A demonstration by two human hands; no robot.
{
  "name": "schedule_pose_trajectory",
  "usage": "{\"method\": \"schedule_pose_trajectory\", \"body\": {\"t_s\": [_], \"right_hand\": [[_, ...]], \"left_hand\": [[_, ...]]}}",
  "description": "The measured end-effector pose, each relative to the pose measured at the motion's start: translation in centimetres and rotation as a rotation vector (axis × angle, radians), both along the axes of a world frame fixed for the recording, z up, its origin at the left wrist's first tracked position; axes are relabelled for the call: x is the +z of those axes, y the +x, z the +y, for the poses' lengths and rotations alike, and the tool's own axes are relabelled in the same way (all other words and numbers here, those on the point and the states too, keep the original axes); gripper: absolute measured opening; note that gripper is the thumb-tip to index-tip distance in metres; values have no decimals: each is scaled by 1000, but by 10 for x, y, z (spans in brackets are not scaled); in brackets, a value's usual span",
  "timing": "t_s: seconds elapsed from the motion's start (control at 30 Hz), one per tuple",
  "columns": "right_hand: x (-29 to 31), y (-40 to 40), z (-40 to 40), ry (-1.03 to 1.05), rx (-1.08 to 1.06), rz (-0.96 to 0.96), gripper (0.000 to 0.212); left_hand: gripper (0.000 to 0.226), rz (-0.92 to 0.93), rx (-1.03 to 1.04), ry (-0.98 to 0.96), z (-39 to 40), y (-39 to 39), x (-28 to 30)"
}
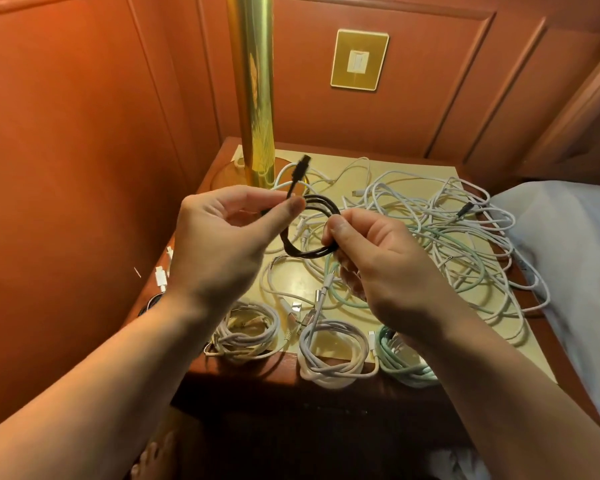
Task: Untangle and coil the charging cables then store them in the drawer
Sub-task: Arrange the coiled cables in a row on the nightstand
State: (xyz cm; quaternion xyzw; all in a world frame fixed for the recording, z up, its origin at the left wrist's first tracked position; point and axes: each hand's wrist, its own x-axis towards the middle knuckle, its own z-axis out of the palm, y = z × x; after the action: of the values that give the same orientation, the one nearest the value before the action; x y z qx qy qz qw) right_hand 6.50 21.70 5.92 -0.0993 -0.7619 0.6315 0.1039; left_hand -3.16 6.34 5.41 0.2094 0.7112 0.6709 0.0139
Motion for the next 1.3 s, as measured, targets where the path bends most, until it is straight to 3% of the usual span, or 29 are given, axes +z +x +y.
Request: {"method": "schedule_pose_trajectory", "body": {"t_s": [0.1,0.27,0.43,0.7,0.9,1.1,1.3], "right_hand": [[1,0,0,19,46,6,30],[7,3,0,-16,126,25,29],[3,5,4,147,156,62,30],[-1,6,8,457,138,101,24],[-3,6,10,577,207,64,21],[1,7,11,570,270,84,19],[3,7,18,607,138,162,23]], "left_hand": [[26,-256,-42,109,2,-4,1],[22,-242,-35,129,2,-3,4],[16,-193,-63,79,2,1,3],[15,461,-17,-373,-4,4,1],[29,803,-22,-691,-6,7,1],[16,938,-2,-681,-9,0,-1],[22,939,-104,-622,-10,-8,2]]}}
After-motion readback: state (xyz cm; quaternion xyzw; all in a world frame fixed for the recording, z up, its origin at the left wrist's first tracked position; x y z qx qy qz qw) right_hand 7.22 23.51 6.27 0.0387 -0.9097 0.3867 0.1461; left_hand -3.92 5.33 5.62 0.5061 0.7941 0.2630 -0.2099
